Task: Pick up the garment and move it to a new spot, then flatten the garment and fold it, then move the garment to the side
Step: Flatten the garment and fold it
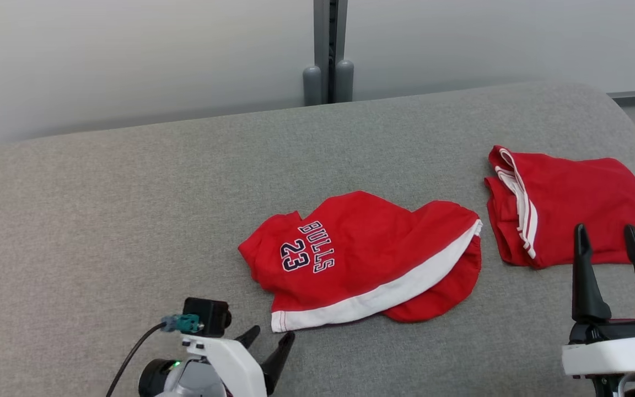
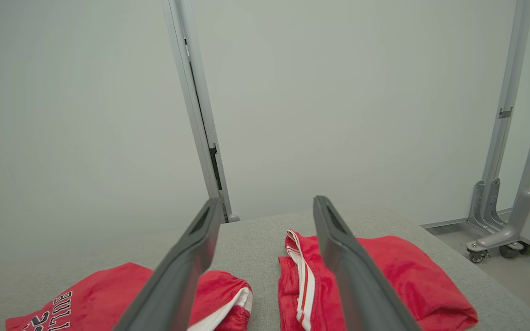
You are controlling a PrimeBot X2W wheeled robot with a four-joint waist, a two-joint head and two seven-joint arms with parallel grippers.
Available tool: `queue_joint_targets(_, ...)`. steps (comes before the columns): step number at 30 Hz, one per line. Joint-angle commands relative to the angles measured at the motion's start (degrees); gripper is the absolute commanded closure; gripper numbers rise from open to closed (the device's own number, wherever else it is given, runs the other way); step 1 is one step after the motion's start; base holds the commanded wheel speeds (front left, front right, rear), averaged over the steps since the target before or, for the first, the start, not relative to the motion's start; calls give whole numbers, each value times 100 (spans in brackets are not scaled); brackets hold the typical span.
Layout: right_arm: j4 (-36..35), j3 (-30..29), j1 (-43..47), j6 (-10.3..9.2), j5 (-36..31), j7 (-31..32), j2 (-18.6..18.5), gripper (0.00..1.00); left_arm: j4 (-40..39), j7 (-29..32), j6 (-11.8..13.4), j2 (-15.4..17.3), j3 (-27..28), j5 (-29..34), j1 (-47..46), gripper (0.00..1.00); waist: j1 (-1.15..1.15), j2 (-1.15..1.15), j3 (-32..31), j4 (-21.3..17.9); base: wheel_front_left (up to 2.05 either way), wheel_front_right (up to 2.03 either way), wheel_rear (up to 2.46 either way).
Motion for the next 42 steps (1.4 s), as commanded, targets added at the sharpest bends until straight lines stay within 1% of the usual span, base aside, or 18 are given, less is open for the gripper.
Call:
queue_joint_targets(1, 36, -3, -126, 5, 38, -70, -23, 0, 153, 234, -111, -66, -66, -146, -196, 0, 0, 0, 135, -113, 0, 0, 0)
queue_joint_targets(4, 106, 14, -184, 5, 52, -111, -23, 0, 411, 439, -215, -220, -72, -327, -399, 0, 0, 0, 222, -200, 0, 0, 0)
queue_joint_targets(5, 138, 42, -227, 5, 57, -132, -24, 0, 645, 520, -235, -238, -104, -308, -539, 0, 0, 0, 257, -252, 0, 0, 0)
queue_joint_targets(7, 179, 69, -267, 5, 57, -147, -22, 0, 856, 573, -219, -302, -114, -311, -660, 0, 0, 0, 289, -287, 0, 0, 0)
queue_joint_targets(10, 233, 81, -306, 5, 57, -162, -24, 0, 1121, 591, -304, -369, -134, -375, -775, 0, 0, 0, 301, -316, 0, 0, 0)
queue_joint_targets(11, 248, 81, -311, 5, 58, -166, -24, 0, 1193, 585, -322, -378, -133, -387, -805, 22, 0, 0, 307, -318, 0, 0, 0)
queue_joint_targets(13, 272, 68, -321, 5, 56, -174, -24, 0, 1309, 573, -371, -413, -142, -402, -851, 100, 0, 0, 303, -308, 0, 0, 0)
queue_joint_targets(16, 291, 50, -319, 5, 52, -172, -23, 0, 1387, 525, -424, -460, -131, -424, -900, 100, 0, 0, 284, -277, 0, 0, 0)
queue_joint_targets(18, 314, 24, -302, 5, 39, -160, -24, 0, 1446, 422, -488, -464, -87, -442, -945, 100, 0, 0, 223, -183, 0, 0, 0)
queue_joint_targets(21, 326, -5, -267, 5, 17, -137, -24, 0, 1397, 410, -511, -458, -74, -490, -931, 100, 0, 0, 154, -97, 0, 0, 0)
queue_joint_targets(24, 318, -42, -204, 5, -13, -88, -23, 0, 1167, 477, -518, -337, -36, -526, -827, 100, 0, 0, 55, 52, 0, 0, 0)
queue_joint_targets(28, 278, -111, -117, 5, -59, -10, -23, 0, 579, 621, -381, -67, 60, -605, -606, 100, 0, 0, -62, 273, 0, 0, 0)
queue_joint_targets(32, 260, -127, -50, 5, -55, 42, -23, 0, -138, 857, -122, 348, 216, -687, -255, 100, 0, 0, -101, 444, 0, 0, 0)
queue_joint_targets(37, 256, -91, 32, 5, -69, 102, -24, 0, -905, 1103, 184, 801, 349, -764, 245, 100, 0, 0, -110, 532, 0, 0, 0)
queue_joint_targets(40, 276, -116, 76, 5, -88, 145, -23, 0, -1108, 1123, 330, 932, 422, -845, 566, 100, 0, 0, -126, 557, 0, 0, 0)
queue_joint_targets(42, 294, -128, 118, 5, -100, 159, -23, 0, -1068, 1126, 408, 1023, 413, -788, 698, 100, 0, 0, -129, 565, 0, 0, 0)
